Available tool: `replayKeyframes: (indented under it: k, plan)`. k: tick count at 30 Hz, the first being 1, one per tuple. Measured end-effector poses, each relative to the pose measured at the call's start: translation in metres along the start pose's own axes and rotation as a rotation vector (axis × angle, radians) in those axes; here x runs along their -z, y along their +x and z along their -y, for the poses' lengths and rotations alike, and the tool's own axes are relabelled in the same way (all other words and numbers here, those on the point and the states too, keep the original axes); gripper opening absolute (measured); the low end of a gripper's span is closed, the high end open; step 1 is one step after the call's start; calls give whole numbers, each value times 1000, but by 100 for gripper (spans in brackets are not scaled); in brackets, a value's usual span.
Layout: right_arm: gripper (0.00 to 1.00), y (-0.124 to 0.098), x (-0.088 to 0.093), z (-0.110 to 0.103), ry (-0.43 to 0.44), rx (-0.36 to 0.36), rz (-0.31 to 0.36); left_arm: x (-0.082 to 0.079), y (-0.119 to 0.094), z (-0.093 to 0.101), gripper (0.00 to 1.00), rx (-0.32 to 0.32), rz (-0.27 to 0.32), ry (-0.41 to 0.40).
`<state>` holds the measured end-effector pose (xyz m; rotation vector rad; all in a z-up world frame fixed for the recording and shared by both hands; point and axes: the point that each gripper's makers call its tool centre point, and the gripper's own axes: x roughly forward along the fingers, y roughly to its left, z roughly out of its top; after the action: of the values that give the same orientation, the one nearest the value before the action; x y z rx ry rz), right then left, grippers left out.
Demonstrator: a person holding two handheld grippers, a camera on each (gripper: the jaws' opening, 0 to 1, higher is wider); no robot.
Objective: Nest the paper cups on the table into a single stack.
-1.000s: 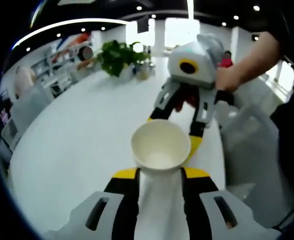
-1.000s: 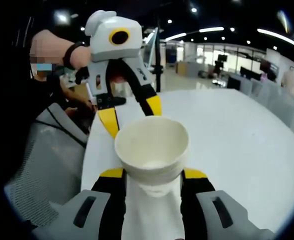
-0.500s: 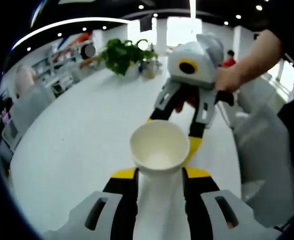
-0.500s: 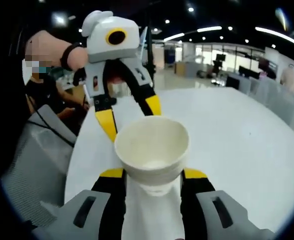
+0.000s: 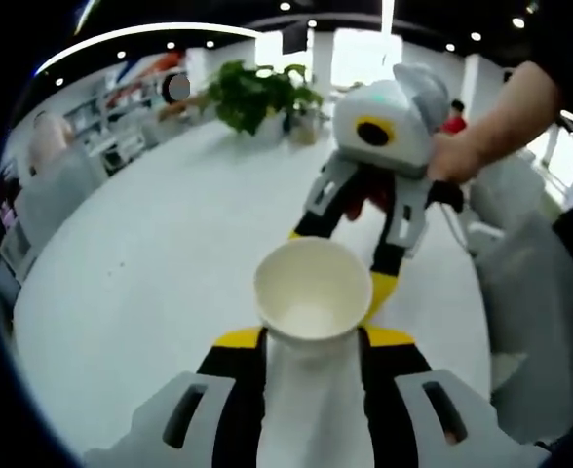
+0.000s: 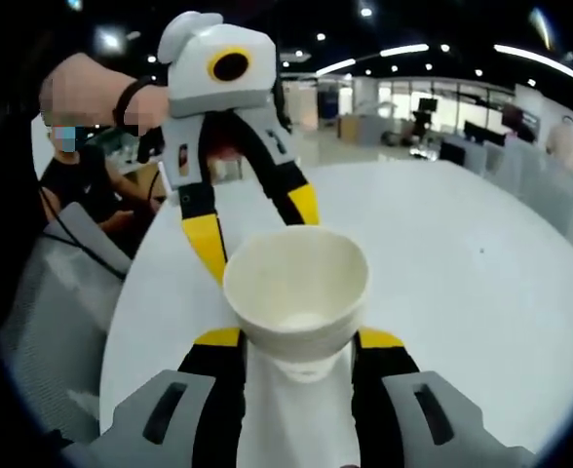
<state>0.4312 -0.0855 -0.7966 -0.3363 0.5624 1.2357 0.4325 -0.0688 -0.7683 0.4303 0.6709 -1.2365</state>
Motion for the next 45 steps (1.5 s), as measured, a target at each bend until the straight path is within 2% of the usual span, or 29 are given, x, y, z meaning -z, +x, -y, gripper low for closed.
replayKeyframes:
  k: [4, 14, 20, 24, 28, 31, 37, 40, 42, 45]
  plan:
    - [39, 2, -2, 9, 45, 18, 36, -3, 2, -9, 37, -15, 19, -14]
    - [40, 2, -4, 12, 70, 44, 45, -5, 3, -13, 38, -31, 32, -9]
    - [45, -3, 0, 9, 84, 61, 34, -1, -5, -13, 41, -58, 33, -9]
    - [48, -11, 4, 3, 98, 69, 36, 6, -15, -15, 45, -87, 39, -37]
    - [51, -25, 10, -8, 105, 80, 26, 14, -30, -11, 45, -118, 60, -64]
    - [53, -39, 9, -19, 93, 105, 28, 14, -40, -6, 48, -142, 103, -112]
    - [59, -61, 10, -33, 92, 155, 24, 19, -65, 5, 52, -182, 141, -154]
    - [62, -72, 11, -40, 114, 185, 30, 17, -74, 9, 55, -194, 190, -205]
    - [67, -80, 10, -46, 145, 207, 46, 21, -81, 12, 59, -204, 179, -216]
    - [73, -90, 9, -55, 161, 235, 63, 23, -91, 19, 63, -220, 193, -215]
